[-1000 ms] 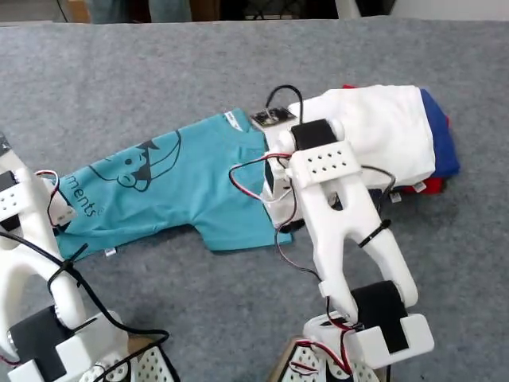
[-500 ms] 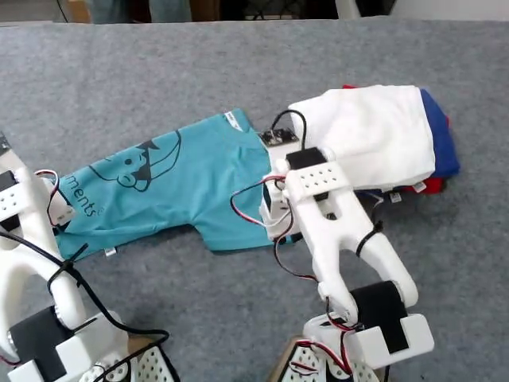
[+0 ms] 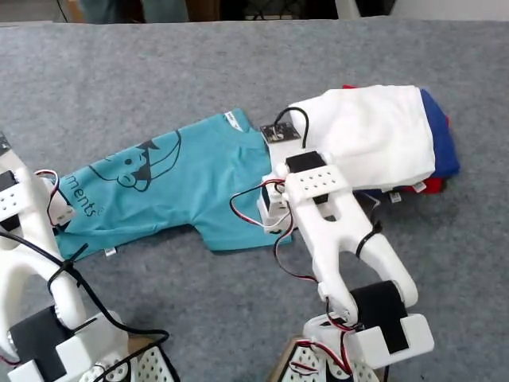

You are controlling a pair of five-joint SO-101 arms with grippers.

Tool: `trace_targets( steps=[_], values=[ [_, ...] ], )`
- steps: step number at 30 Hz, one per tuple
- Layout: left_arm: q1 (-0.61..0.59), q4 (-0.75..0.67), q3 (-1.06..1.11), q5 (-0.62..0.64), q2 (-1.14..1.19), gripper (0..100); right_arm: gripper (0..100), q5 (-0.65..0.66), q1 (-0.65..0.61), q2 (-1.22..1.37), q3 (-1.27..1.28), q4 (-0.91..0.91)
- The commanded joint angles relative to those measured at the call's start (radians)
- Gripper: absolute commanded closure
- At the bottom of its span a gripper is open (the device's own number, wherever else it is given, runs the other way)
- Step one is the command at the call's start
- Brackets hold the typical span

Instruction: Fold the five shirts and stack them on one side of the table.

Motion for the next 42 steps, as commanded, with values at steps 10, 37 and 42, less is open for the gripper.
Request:
trace_targets(
  steps=[10, 37, 42],
  values=[
    [-0.007, -0.002, -0.038, -0.006, -0.017, 97, 88.3, -0.011, 0.011, -0.03, 0.022, -0.023],
    [-0.007, -0.002, -0.038, -0.003, -0.017, 97, 88.8, -0.011, 0.069, -0.03, 0.094, -0.121],
    [-0.007, -0.002, -0.038, -0.002, -0.017, 97, 88.8, -0.008, 0.064, 0.007, 0.088, -0.13]
  ],
)
